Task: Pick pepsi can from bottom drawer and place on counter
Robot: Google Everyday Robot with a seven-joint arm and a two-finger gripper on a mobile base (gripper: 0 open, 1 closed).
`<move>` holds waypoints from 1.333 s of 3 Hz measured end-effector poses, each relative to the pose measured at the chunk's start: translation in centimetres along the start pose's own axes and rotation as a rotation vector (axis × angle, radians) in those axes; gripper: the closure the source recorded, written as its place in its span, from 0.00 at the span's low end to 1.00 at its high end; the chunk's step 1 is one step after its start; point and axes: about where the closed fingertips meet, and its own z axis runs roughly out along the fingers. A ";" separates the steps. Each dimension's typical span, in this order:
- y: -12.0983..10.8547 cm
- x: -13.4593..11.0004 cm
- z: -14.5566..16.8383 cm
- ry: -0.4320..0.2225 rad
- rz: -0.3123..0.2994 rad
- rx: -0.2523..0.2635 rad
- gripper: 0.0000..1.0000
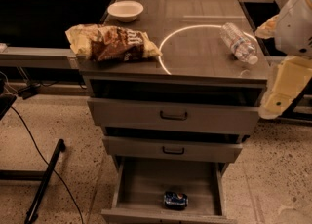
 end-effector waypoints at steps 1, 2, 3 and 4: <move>1.1 -0.8 7.1 -0.081 -0.065 -0.090 0.00; 2.8 -0.7 15.6 -0.191 -0.153 -0.141 0.00; 1.6 -1.1 16.7 -0.203 -0.206 -0.086 0.00; 1.8 -1.0 17.5 -0.183 -0.203 -0.095 0.00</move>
Offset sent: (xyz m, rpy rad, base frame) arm 0.0419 0.0575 -0.2516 0.2790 -0.0168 0.3942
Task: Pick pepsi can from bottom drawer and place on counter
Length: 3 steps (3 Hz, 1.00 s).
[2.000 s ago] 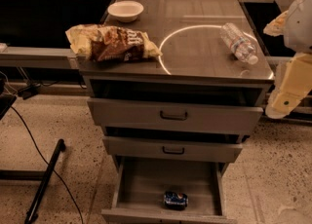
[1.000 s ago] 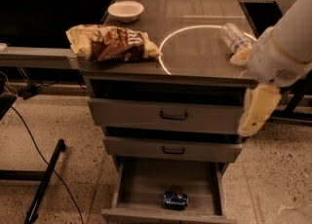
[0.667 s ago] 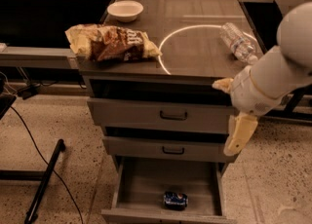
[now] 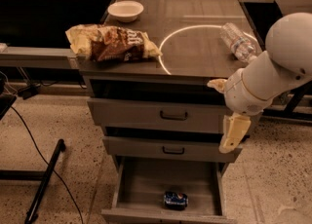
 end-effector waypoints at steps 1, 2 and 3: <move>3.1 3.3 4.7 -0.013 -0.009 -0.022 0.00; 5.4 8.1 9.7 -0.013 -0.028 0.026 0.00; 3.9 8.2 9.7 -0.014 -0.028 0.091 0.00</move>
Offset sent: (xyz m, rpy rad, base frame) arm -0.0245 -0.0751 -0.2040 0.0172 -0.1595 -0.0049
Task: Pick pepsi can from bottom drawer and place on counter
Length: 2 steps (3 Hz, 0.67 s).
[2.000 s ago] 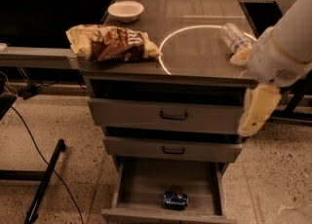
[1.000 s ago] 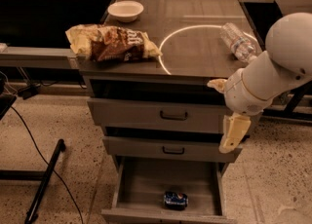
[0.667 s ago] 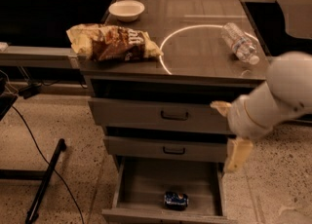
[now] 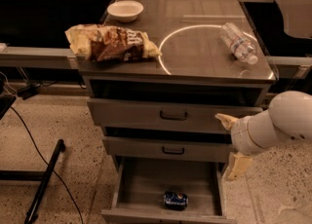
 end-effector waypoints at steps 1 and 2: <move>0.0 0.0 0.0 0.000 0.000 0.000 0.00; 1.3 1.1 4.3 -0.033 0.003 -0.003 0.00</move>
Offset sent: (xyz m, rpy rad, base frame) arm 0.0024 0.0180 -0.1879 0.1326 0.0088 0.0278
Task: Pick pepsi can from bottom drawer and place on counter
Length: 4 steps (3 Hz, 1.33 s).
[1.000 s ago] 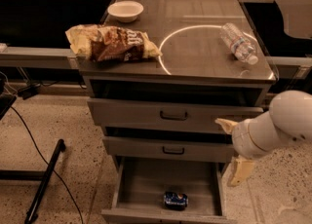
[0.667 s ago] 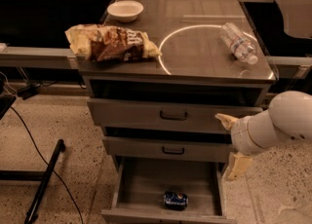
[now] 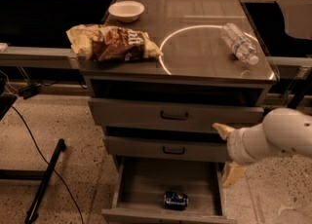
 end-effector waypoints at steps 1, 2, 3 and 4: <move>2.2 1.9 5.9 -0.057 -0.045 0.014 0.00; 2.3 2.7 7.0 -0.109 -0.117 0.034 0.00; 2.4 2.7 7.1 -0.109 -0.139 0.031 0.00; 3.9 4.3 10.7 -0.109 -0.087 -0.085 0.00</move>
Offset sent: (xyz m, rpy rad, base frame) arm -0.0066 -0.0053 -0.0892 0.1144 -0.1044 0.2381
